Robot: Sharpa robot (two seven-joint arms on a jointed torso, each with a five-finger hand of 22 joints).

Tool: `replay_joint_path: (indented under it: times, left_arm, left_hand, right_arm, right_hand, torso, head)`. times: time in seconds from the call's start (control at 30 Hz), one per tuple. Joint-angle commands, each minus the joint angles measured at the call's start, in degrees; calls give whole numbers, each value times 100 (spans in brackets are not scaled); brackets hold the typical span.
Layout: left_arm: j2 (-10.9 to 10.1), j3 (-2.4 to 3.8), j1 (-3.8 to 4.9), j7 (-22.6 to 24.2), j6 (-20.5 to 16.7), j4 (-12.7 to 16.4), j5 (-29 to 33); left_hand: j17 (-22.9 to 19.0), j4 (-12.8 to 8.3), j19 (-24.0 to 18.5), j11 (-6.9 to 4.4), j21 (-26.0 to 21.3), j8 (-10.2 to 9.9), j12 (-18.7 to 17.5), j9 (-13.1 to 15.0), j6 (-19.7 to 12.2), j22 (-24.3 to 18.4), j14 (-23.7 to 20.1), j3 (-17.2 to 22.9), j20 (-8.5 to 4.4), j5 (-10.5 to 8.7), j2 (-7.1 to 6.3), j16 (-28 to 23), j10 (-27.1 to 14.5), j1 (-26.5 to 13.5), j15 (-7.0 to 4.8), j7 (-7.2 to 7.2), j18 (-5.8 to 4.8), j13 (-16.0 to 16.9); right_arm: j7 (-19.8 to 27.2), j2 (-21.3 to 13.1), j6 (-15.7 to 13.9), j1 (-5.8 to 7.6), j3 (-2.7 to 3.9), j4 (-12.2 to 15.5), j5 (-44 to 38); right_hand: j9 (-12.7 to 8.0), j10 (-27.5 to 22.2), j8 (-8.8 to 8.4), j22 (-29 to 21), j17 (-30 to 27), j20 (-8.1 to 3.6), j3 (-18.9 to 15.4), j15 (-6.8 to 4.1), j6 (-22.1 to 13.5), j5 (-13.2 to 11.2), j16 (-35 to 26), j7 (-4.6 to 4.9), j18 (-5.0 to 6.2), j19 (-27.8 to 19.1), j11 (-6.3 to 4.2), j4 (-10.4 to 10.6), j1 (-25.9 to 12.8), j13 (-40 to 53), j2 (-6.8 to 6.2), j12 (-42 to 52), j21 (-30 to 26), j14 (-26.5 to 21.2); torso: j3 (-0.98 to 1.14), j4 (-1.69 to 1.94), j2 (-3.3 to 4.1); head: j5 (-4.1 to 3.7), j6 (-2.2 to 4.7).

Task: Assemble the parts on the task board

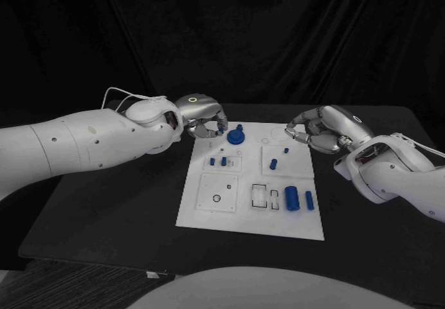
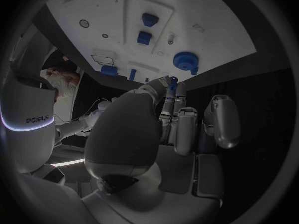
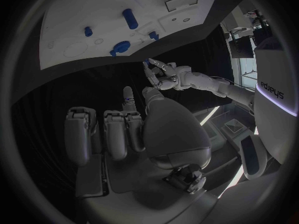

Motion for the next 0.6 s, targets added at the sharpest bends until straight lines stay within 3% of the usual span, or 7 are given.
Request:
replay_joint_path:
  times: [0.03, 0.13, 0.47, 0.6]
  left_arm:
    - [-37, 3, 7, 107, 168, -34, -15]
    - [-50, 2, -47, 119, 199, -94, -15]
    - [99, 1, -303, 141, 221, -295, -15]
    - [149, 1, -348, 149, 194, -342, -15]
  left_hand:
    - [302, -79, 13, -54, -76, 22, -50, -31, 49, 1007, 213, 151, 14, -49, 92, -53, 181, 16, -10, -19, 187, 32]
    - [286, -73, 8, -48, -85, 6, -79, -40, 34, 1005, 205, 147, 10, -78, 89, -64, 170, 7, -18, -16, 189, 18]
    - [263, -55, 10, -42, -79, -24, -117, -55, 4, 1008, 196, 134, 7, -102, 74, -78, 167, -24, -21, -13, 187, 0]
    - [262, -53, 12, -42, -74, -27, -121, -57, 1, 1009, 196, 133, 6, -102, 74, -78, 167, -27, -20, -12, 186, -2]
  right_arm:
    - [-72, 1, 36, -32, 4, -4, -33]
    - [-77, -2, 49, -47, 4, -7, -33]
    - [-91, -11, 62, -60, 4, -4, -33]
    - [-92, -14, 61, -61, 4, 2, -33]
  right_hand:
    - [82, 535, -73, 1390, 1289, -21, 220, -43, 15, 66, -36, -22, 46, 320, -30, 27, 124, 1329, -86, 15, -65, 565]
    - [82, 535, -73, 1390, 1289, -21, 220, -43, 15, 66, -36, -22, 46, 320, -30, 27, 124, 1329, -86, 15, -65, 565]
    - [82, 533, -72, 1391, 1290, -21, 222, -43, 16, 67, -35, -22, 46, 320, -30, 28, 125, 1323, -87, 8, -65, 565]
    - [83, 532, -72, 1392, 1299, -22, 225, -43, 18, 67, -30, -23, 45, 323, -30, 27, 128, 1321, -87, 5, -62, 567]
  torso:
    - [16, -3, -17]
    - [26, -1, -26]
    - [27, 6, -33]
    - [24, 6, -26]
  head:
    - [-5, 0]
    - [-15, 0]
    - [-31, 0]
    - [-38, 0]
